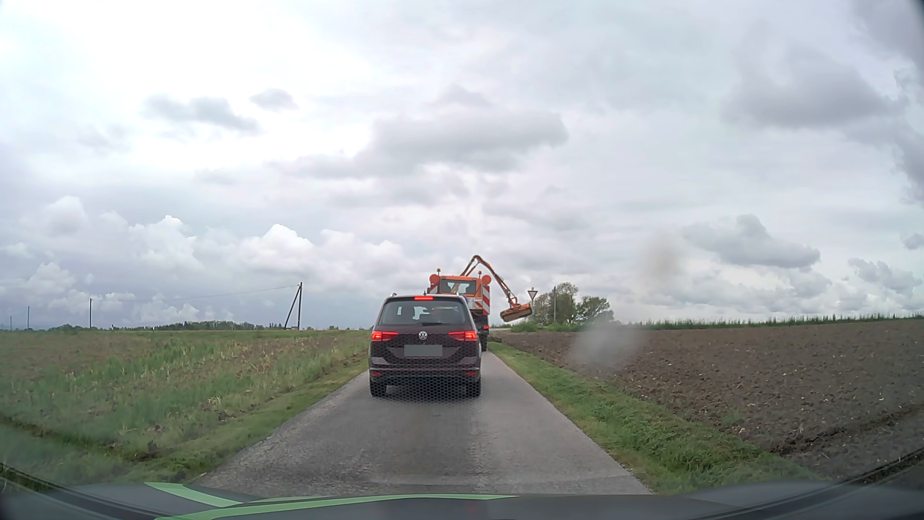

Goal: Follow the waypoints while adhering to traffic rules and regulations

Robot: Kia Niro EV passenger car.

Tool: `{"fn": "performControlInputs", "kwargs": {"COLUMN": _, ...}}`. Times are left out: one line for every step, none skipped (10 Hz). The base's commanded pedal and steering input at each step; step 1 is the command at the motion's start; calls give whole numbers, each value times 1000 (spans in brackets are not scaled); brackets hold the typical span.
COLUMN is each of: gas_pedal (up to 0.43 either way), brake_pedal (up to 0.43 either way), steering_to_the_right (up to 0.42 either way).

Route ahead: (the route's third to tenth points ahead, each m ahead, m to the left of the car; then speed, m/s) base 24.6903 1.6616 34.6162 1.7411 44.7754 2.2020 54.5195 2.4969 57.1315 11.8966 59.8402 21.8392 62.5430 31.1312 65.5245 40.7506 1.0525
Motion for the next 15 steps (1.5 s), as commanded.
{"fn": "performControlInputs", "kwargs": {"gas_pedal": 67, "brake_pedal": 0, "steering_to_the_right": 5}}
{"fn": "performControlInputs", "kwargs": {"gas_pedal": 67, "brake_pedal": 0, "steering_to_the_right": 5}}
{"fn": "performControlInputs", "kwargs": {"gas_pedal": 67, "brake_pedal": 0, "steering_to_the_right": 5}}
{"fn": "performControlInputs", "kwargs": {"gas_pedal": 67, "brake_pedal": 0, "steering_to_the_right": 5}}
{"fn": "performControlInputs", "kwargs": {"gas_pedal": 67, "brake_pedal": 0, "steering_to_the_right": 5}}
{"fn": "performControlInputs", "kwargs": {"gas_pedal": 67, "brake_pedal": 0, "steering_to_the_right": 5}}
{"fn": "performControlInputs", "kwargs": {"gas_pedal": 67, "brake_pedal": 0, "steering_to_the_right": 4}}
{"fn": "performControlInputs", "kwargs": {"gas_pedal": 67, "brake_pedal": 0, "steering_to_the_right": 3}}
{"fn": "performControlInputs", "kwargs": {"gas_pedal": 59, "brake_pedal": 0, "steering_to_the_right": 3}}
{"fn": "performControlInputs", "kwargs": {"gas_pedal": 47, "brake_pedal": 0, "steering_to_the_right": 3}}
{"fn": "performControlInputs", "kwargs": {"gas_pedal": 39, "brake_pedal": 0, "steering_to_the_right": 3}}
{"fn": "performControlInputs", "kwargs": {"gas_pedal": 8, "brake_pedal": 0, "steering_to_the_right": 3}}
{"fn": "performControlInputs", "kwargs": {"gas_pedal": 0, "brake_pedal": 0, "steering_to_the_right": 3}}
{"fn": "performControlInputs", "kwargs": {"gas_pedal": 0, "brake_pedal": 0, "steering_to_the_right": 3}}
{"fn": "performControlInputs", "kwargs": {"gas_pedal": 0, "brake_pedal": 0, "steering_to_the_right": 3}}
